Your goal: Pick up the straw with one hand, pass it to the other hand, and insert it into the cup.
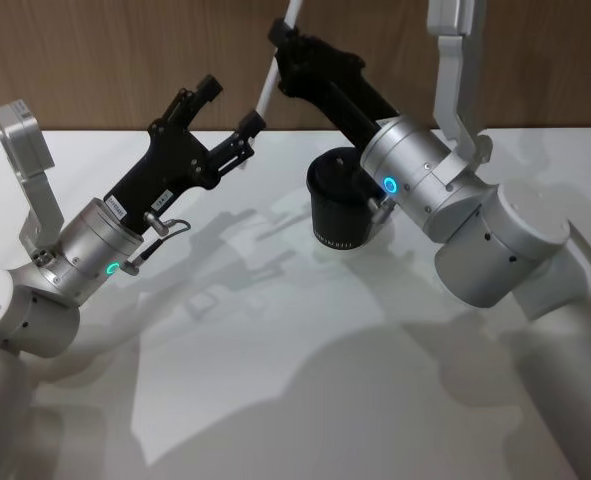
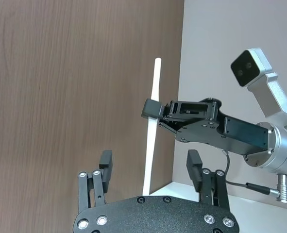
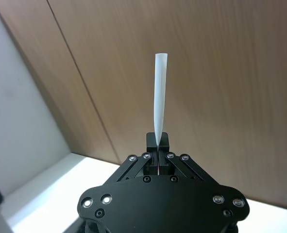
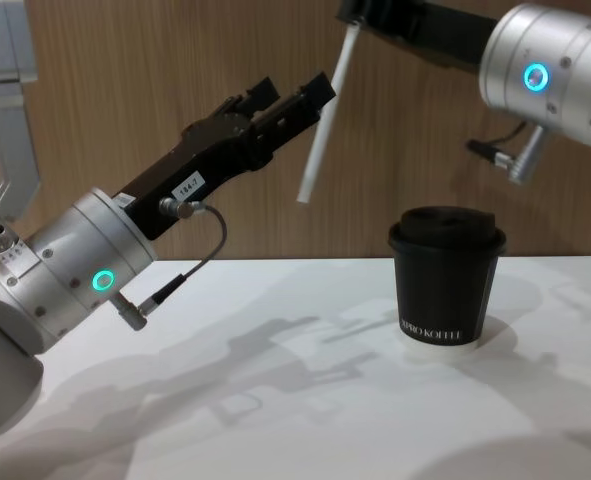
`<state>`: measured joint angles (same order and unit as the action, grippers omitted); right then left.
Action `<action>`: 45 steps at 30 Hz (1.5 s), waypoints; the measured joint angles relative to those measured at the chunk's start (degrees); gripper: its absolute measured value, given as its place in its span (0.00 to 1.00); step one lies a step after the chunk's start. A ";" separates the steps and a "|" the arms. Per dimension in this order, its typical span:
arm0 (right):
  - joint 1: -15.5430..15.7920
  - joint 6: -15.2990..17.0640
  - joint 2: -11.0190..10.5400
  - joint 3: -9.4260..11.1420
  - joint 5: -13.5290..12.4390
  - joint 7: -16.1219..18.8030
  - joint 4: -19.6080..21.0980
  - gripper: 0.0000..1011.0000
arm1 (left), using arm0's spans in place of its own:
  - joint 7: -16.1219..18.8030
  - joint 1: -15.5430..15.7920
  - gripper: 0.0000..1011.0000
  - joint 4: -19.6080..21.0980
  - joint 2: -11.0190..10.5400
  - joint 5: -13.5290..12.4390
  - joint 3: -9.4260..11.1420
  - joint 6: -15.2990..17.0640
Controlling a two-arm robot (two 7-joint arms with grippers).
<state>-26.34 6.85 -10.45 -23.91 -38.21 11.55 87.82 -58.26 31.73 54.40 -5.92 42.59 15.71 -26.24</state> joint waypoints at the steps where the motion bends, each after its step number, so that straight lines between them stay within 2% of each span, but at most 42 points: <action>1: 0.05 -0.78 -0.29 -0.07 1.16 -0.45 -0.02 0.01 | 0.00 0.00 0.94 0.00 0.00 0.00 0.00 0.00; 3: 0.16 -1.88 -0.84 -0.20 2.71 -1.04 -0.17 0.01 | 0.00 0.00 0.99 0.00 0.00 0.00 0.00 0.00; 4: 0.16 -1.88 -0.84 -0.20 2.71 -1.04 -0.17 0.01 | 0.00 0.00 0.99 0.00 0.00 0.00 0.00 0.00; 7: 0.24 -3.48 -1.52 -0.26 5.08 -1.89 -0.54 0.01 | 0.00 0.00 0.99 0.00 0.00 0.00 0.00 0.00; 14: 0.33 -5.75 -2.60 -0.24 8.56 -3.21 -1.54 0.01 | 0.00 0.00 0.99 0.00 0.00 0.00 0.00 0.00; 21: 0.41 -7.15 -3.28 0.10 10.86 -3.98 -2.13 0.01 | 0.00 0.00 0.99 0.00 0.00 0.00 0.00 0.00; 32: 0.51 -7.68 -3.48 0.88 12.05 -4.28 -1.61 0.01 | 0.00 0.00 0.99 0.00 0.00 0.00 0.00 0.00; 45: 1.52 -7.60 -3.71 2.18 12.46 -4.41 1.19 0.01 | 0.00 0.00 0.99 0.00 0.00 0.00 0.00 0.00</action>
<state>-24.82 -0.75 -14.15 -21.72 -25.74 7.14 89.00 -58.26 31.73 54.40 -5.92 42.59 15.71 -26.24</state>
